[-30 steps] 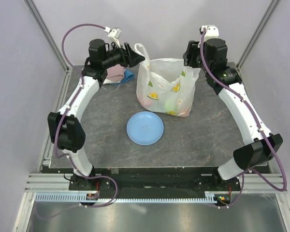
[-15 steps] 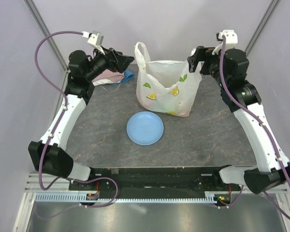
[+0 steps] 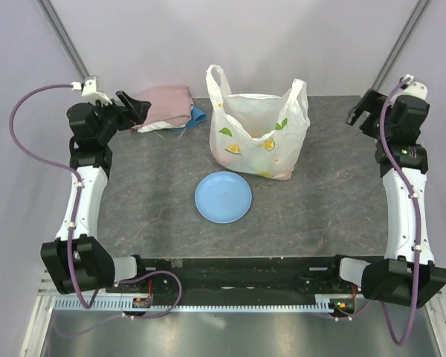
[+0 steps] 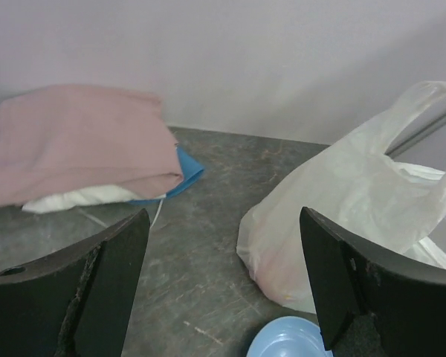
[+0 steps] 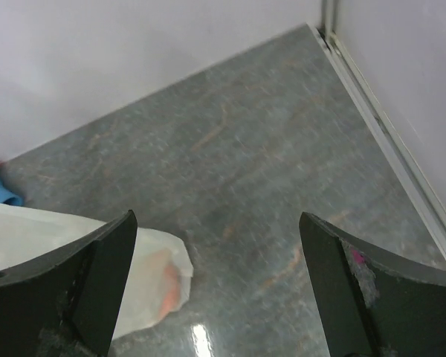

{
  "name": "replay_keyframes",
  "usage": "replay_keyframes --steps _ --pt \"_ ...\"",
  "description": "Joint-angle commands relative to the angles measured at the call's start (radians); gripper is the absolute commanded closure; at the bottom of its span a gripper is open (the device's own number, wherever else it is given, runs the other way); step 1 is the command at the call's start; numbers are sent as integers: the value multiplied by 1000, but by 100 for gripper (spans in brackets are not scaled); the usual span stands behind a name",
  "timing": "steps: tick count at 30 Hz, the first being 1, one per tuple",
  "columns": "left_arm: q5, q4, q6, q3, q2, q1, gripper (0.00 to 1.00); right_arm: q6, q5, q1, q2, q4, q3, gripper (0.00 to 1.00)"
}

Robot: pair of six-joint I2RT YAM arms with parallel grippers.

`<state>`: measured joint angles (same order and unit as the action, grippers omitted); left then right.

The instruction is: Place the fruits into the plastic bag

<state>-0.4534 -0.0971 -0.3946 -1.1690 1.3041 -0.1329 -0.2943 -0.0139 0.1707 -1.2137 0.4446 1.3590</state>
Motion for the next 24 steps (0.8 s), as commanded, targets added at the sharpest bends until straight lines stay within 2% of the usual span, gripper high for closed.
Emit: replay_keyframes --steps 1,5,11,24 --pt "128 91 22 75 -162 -4 11 -48 -57 76 118 -18 -83 2" --pt "176 203 14 150 -273 -2 11 -46 -70 87 193 -58 -191 2" --pt "104 283 88 219 -429 -2 8 -14 -126 82 247 -96 -299 2" --pt "77 323 132 233 -468 -2 7 1 -158 79 249 -126 -340 4"
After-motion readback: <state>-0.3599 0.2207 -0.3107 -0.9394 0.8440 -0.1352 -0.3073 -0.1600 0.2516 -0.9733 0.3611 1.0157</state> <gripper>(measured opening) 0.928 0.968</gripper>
